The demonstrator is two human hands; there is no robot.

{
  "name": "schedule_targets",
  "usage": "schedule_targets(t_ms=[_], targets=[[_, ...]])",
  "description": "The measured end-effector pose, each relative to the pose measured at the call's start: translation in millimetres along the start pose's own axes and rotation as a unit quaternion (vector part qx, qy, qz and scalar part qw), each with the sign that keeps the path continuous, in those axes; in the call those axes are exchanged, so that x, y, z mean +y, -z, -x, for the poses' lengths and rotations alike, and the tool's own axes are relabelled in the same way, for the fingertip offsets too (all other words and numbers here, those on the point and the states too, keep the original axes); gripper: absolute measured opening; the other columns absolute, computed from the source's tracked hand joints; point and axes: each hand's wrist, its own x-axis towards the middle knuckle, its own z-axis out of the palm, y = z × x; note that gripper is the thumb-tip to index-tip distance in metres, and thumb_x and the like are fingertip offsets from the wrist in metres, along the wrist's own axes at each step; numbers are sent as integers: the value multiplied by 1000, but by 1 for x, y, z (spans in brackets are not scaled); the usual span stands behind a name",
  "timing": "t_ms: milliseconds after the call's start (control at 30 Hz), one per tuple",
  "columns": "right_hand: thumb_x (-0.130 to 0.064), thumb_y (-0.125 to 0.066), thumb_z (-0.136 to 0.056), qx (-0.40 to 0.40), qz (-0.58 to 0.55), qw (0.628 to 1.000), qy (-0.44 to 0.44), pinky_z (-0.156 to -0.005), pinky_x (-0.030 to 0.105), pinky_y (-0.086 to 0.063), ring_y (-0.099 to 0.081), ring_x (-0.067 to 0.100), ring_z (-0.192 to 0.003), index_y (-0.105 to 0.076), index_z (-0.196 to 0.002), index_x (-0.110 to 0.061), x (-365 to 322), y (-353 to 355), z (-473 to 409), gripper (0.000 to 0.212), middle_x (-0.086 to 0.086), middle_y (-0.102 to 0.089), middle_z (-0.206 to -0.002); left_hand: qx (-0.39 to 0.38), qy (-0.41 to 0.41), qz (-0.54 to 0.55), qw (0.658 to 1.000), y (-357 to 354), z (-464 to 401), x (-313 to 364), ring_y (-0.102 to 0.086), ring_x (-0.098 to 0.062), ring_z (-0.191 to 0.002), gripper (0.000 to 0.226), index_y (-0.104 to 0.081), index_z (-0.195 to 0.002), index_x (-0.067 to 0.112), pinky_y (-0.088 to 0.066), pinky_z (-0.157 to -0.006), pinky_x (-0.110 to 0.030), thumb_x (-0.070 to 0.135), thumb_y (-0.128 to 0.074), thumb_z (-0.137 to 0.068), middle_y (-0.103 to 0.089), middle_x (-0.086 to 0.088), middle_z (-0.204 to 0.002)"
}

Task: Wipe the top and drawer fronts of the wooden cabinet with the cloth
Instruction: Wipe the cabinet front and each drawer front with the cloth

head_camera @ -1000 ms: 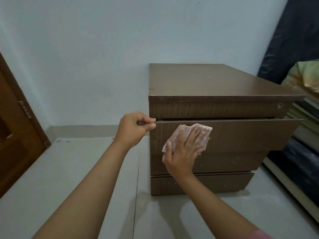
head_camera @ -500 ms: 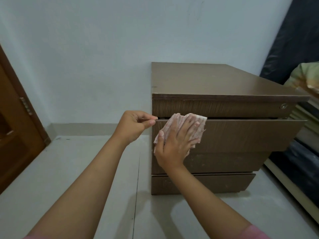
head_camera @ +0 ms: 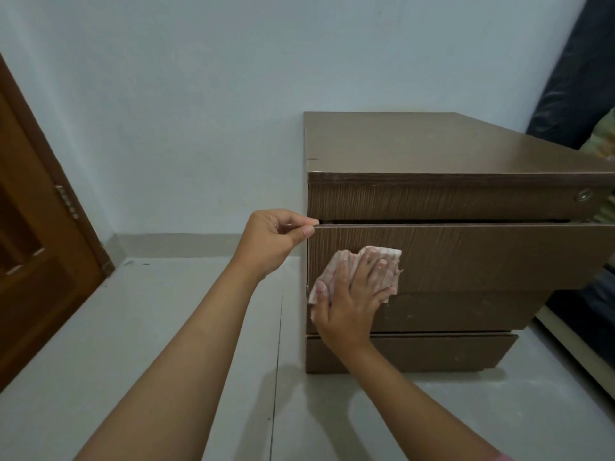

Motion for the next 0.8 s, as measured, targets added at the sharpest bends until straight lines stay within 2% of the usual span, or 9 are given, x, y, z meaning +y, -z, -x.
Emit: schedule_targets(t_ms=[133, 233, 400, 467, 533, 633, 700, 800], targets=[[-42, -36, -92, 10, 5, 1000, -18, -105, 70, 4, 18, 33, -145, 5, -152, -28, 38, 19, -10, 74, 8, 22, -158, 7, -10, -8, 1000, -1, 1, -2, -65, 1, -82, 21, -69, -79, 29, -51, -83, -17, 9, -66, -82, -69, 12, -84], [-40, -37, -92, 25, -3, 998, -52, -106, 71, 0, 15, 34, -144, 4, -152, -22, 54, 35, -23, 74, 19, 10, -156, 12, -13, -9, 1000, -3, 3, -4, -65, 3, -81, 20, -69, -81, 29, -51, -80, -14, 9, -65, -83, -69, 13, -84], [-37, -37, -94, 47, -36, 995, -83, -112, 57, 12, 15, 42, -143, 0, -150, -11, 37, 43, -45, 71, 23, 10, -154, 21, -14, 7, 1000, -5, 3, -5, -66, -3, -87, 16, -71, -88, 22, -52, -79, -14, 7, -65, -83, -70, 9, -88], [-37, -37, -95, 52, -47, 994, -80, -113, 58, 10, 18, 39, -142, -2, -150, -7, 18, 40, -49, 72, 23, 10, -154, 27, -15, 9, 999, -5, 4, -5, -66, -2, -87, 17, -70, -87, 22, -51, -78, -13, 7, -65, -83, -70, 9, -88], [-38, -36, -95, 41, -49, 996, -59, -112, 61, 9, 20, 36, -143, -1, -150, -9, -3, 34, -48, 72, 21, 9, -155, 29, -14, 9, 999, -6, 4, -5, -66, 1, -83, 17, -70, -87, 22, -51, -77, -11, 6, -65, -83, -69, 10, -87], [-41, -33, -95, 11, -11, 1000, 1, -110, 56, 13, 18, 34, -144, 2, -151, -19, -18, 19, -38, 70, 17, 12, -158, 40, -8, -3, 999, -8, 4, -3, -64, 5, -78, 17, -70, -85, 22, -49, -73, -8, 7, -64, -83, -69, 11, -85], [-44, -28, -97, -17, 24, 998, 64, -111, 58, 8, 14, 35, -145, 0, -152, -21, -10, 13, -26, 66, 12, 18, -158, 55, -12, -27, 998, -12, 6, -4, -64, 2, -80, 18, -68, -82, 25, -49, -73, -8, 8, -63, -84, -68, 12, -86], [-42, -35, -94, -50, 50, 989, 133, -103, 67, -1, 11, 33, -146, -20, -149, -21, 23, 17, -13, 61, 6, 15, -160, 88, -21, -50, 995, -20, 10, -6, -62, 2, -82, 13, -66, -83, 20, -50, -75, -12, 8, -62, -85, -67, 13, -85]])
